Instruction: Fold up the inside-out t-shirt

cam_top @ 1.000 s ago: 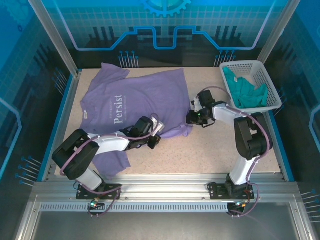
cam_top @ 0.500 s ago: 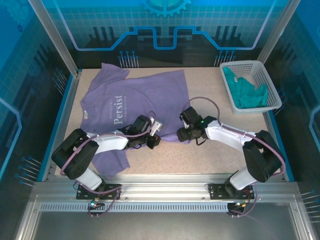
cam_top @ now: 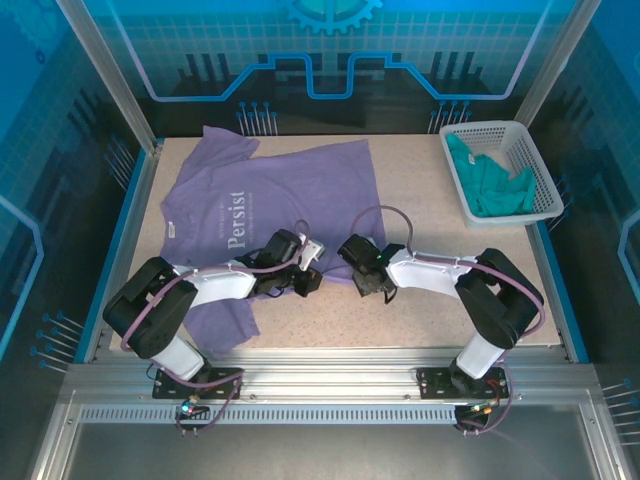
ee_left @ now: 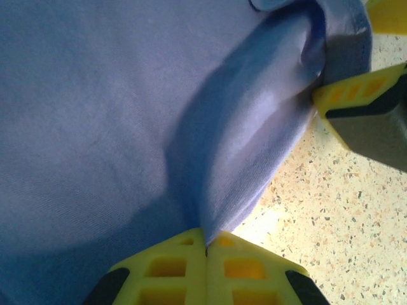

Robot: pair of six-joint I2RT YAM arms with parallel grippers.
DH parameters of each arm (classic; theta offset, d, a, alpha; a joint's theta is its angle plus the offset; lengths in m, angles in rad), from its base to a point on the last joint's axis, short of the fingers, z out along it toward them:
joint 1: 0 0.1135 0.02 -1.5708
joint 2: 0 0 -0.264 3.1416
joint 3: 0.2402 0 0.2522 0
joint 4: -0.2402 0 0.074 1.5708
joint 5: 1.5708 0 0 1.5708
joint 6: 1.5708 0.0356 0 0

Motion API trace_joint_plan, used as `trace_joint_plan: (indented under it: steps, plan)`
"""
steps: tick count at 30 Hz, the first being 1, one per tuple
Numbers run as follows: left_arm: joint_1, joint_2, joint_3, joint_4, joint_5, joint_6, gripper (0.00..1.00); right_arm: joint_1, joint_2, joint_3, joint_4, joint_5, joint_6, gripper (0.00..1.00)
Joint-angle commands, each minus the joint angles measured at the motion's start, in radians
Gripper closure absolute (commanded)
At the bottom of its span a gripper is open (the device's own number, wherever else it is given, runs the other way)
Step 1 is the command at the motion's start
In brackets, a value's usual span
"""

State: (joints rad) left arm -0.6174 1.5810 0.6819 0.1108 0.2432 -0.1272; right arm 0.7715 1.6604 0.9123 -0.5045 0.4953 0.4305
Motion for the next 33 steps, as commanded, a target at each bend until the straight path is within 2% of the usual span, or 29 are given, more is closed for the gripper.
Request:
trace_joint_plan:
  steps: [1,10,17,22,26,33]
  plan:
    - [0.009,-0.013,-0.007,0.015,0.032,-0.012,1.00,0.004,-0.011,0.027,-0.061,0.105,0.001,0.44]
    - [0.012,-0.015,-0.007,0.009,0.034,-0.008,1.00,-0.049,-0.041,0.041,-0.054,0.115,-0.050,0.72]
    - [0.013,-0.009,-0.005,0.006,0.038,-0.006,1.00,-0.086,-0.073,0.029,0.032,-0.019,-0.114,0.87]
    - [0.012,-0.002,-0.001,0.000,0.038,-0.004,1.00,-0.154,-0.133,-0.002,0.089,-0.219,-0.180,1.00]
    - [0.014,-0.004,0.001,-0.016,0.035,0.000,1.00,-0.229,-0.208,-0.022,0.074,-0.427,-0.230,1.00]
    - [0.022,0.000,0.010,-0.030,0.035,0.002,1.00,-0.365,-0.288,-0.026,-0.074,-0.852,-0.267,1.00]
